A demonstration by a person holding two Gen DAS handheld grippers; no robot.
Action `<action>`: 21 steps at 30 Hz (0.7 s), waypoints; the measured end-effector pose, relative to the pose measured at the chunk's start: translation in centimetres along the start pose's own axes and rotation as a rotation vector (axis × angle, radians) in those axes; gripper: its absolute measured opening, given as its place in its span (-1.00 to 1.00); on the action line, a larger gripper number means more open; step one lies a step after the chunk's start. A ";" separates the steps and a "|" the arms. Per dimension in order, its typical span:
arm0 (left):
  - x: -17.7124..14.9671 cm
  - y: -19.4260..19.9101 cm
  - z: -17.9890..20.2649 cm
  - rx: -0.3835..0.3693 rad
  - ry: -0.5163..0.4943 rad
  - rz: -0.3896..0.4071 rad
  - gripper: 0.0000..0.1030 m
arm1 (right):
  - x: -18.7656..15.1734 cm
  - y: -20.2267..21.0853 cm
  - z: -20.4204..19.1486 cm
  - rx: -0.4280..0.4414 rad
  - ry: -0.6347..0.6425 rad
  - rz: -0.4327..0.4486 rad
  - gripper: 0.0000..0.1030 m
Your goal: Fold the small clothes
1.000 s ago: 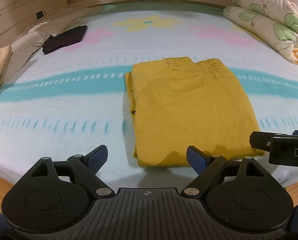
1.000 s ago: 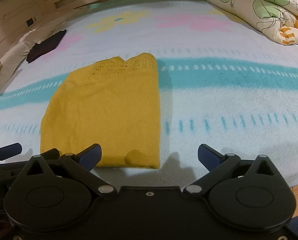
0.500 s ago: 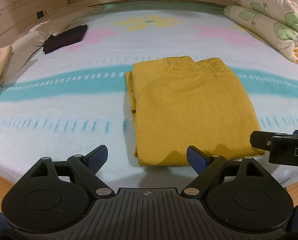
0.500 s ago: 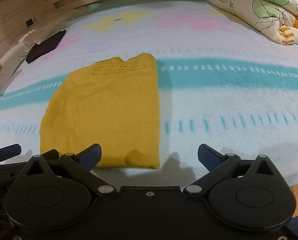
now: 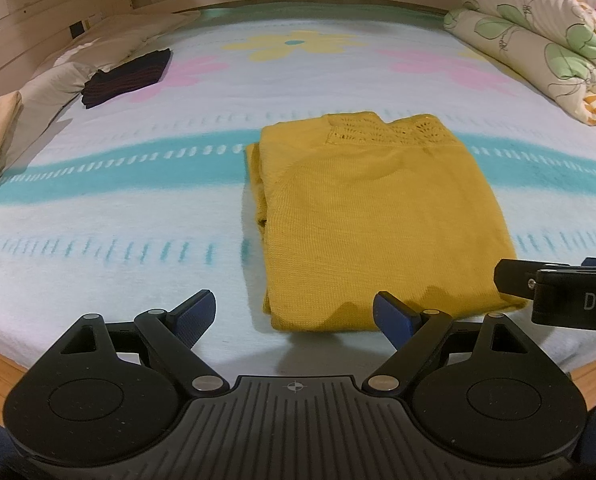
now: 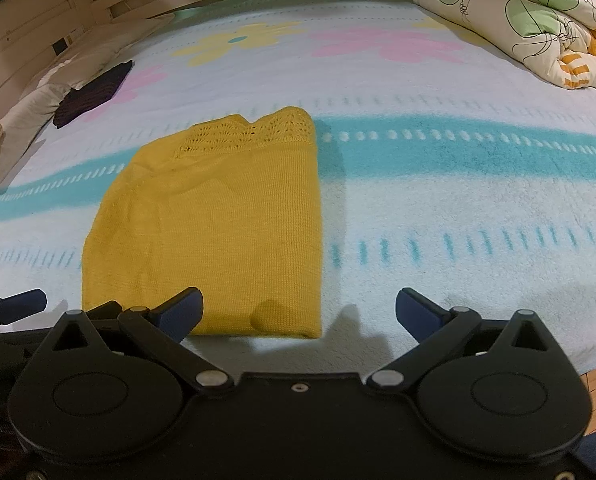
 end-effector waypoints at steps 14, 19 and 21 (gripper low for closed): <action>-0.1 0.0 0.1 -0.007 -0.006 0.000 0.67 | 0.0 0.0 0.0 0.000 0.000 0.000 0.98; -0.1 -0.1 0.3 -0.012 -0.006 -0.005 0.67 | 0.0 -0.1 0.0 -0.001 0.000 -0.001 0.98; -0.1 -0.1 0.2 -0.014 -0.006 -0.008 0.67 | 0.0 -0.1 0.0 0.001 0.000 -0.001 0.98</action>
Point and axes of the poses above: each gripper's, at about its wrist camera, not at the fingertips, and y roughly against the way its jaws point, z to its right, x to its top, the point moved 4 cm from there along -y, roughly the way its jaws point, and after that the axes turned 11 degrees about -z, right-handed, at the moved point
